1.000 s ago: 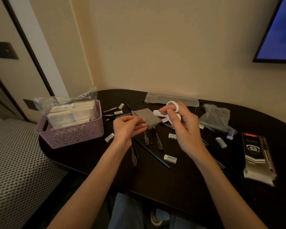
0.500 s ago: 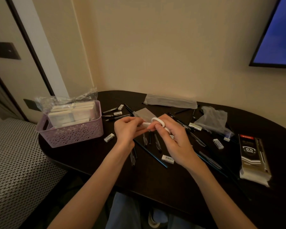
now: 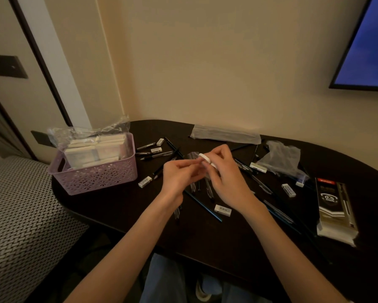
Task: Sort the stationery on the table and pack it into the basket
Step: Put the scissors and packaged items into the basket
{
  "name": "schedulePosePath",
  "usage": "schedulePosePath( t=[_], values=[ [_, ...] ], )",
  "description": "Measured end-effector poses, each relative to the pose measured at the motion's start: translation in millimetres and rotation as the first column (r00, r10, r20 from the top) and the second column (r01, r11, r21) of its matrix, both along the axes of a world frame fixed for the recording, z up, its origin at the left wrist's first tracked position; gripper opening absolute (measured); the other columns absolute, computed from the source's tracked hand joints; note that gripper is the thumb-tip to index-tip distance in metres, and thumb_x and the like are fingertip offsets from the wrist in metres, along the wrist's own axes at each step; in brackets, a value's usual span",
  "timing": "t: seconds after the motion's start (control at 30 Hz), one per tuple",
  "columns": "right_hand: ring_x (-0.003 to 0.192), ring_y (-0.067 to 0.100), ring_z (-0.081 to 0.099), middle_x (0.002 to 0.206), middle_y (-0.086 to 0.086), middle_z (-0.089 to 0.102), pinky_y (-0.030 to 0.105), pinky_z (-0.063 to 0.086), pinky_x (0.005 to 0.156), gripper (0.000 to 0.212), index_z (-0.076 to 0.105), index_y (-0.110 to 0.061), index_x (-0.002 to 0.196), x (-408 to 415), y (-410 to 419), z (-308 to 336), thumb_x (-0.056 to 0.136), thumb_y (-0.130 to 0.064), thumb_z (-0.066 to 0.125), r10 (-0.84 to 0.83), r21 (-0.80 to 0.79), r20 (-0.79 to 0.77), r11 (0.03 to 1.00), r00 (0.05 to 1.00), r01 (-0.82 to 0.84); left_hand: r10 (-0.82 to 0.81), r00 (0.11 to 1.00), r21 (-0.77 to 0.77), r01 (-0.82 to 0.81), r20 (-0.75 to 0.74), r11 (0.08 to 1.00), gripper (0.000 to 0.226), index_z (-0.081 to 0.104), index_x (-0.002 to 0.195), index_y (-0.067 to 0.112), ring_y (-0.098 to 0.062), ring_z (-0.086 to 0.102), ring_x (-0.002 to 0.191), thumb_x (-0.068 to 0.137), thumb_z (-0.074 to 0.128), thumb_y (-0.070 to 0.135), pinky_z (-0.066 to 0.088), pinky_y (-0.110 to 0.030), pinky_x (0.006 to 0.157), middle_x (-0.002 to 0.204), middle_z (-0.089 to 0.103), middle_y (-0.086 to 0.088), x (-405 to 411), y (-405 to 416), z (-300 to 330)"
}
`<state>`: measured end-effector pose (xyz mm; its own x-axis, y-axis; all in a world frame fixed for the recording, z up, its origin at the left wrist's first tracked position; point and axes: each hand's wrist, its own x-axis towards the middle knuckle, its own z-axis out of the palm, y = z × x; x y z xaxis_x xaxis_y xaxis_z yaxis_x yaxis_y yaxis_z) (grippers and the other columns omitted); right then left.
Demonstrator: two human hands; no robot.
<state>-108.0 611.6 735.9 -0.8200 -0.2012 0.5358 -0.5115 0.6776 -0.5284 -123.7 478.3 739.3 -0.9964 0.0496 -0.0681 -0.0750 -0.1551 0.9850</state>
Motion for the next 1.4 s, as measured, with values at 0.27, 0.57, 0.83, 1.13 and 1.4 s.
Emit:
schedulePosePath(
  t=[0.27, 0.57, 0.83, 1.13, 1.4],
  values=[
    [0.081, 0.001, 0.055, 0.089, -0.012, 0.056, 0.02, 0.049, 0.068, 0.014, 0.056, -0.023, 0.095, -20, -4, 2, 0.087, -0.018, 0.067, -0.107, -0.068, 0.089, 0.991, 0.99, 0.113, -0.022, 0.997, 0.017, 0.021, 0.068, 1.0, 0.016, 0.07, 0.102, 0.003, -0.018, 0.073, 0.085, 0.091, 0.059, 0.0, 0.06, -0.03, 0.076, 0.095, 0.074, -0.012, -5, -1, -2],
    [0.098, 0.008, 0.05, 0.103, -0.004, 0.053, 0.022, 0.044, 0.083, 0.01, 0.071, -0.024, 0.095, -29, 7, -12, 0.086, -0.022, 0.069, -0.001, -0.032, 0.196, 0.999, 0.981, 0.008, -0.078, 0.989, 0.094, 0.066, 0.125, 0.993, 0.018, 0.066, 0.107, -0.002, -0.024, 0.073, 0.087, 0.09, 0.06, 0.0, 0.061, -0.029, 0.072, 0.093, 0.074, -0.017, -12, -17, -5],
    [0.064, 0.008, 0.054, 0.073, 0.0, 0.058, 0.021, 0.041, 0.059, 0.03, 0.062, -0.013, 0.083, -22, 15, -20, 0.101, -0.027, 0.043, -0.163, -0.534, 0.481, 0.724, 0.861, 0.436, -0.051, 0.983, 0.13, 0.027, 0.179, 0.991, 0.019, 0.063, 0.11, -0.002, -0.024, 0.073, 0.089, 0.091, 0.057, -0.001, 0.06, -0.036, 0.081, 0.095, 0.074, -0.017, -18, -24, -8],
    [0.093, 0.021, 0.062, 0.11, 0.017, 0.065, 0.026, 0.051, 0.076, 0.048, 0.058, 0.007, 0.115, -22, -2, -33, 0.092, -0.035, 0.06, 0.697, -0.677, 0.571, 0.101, 0.433, 0.729, -0.093, 0.986, 0.153, 0.071, 0.142, 0.986, 0.02, 0.064, 0.109, -0.006, -0.025, 0.073, 0.091, 0.091, 0.059, -0.001, 0.06, -0.033, 0.08, 0.095, 0.073, -0.019, -16, -20, -8],
    [0.079, 0.015, 0.06, 0.103, 0.017, 0.063, 0.023, 0.048, 0.072, 0.03, 0.054, -0.003, 0.121, -32, -11, -24, 0.091, -0.003, 0.056, 0.63, -0.759, 0.525, 0.043, 0.572, 0.65, -0.092, 0.996, -0.041, 0.091, -0.018, 0.995, 0.048, 0.055, 0.127, 0.007, -0.025, 0.073, 0.088, 0.085, 0.07, 0.025, 0.06, -0.034, 0.078, 0.1, 0.073, -0.012, -10, -41, -7]
  ],
)
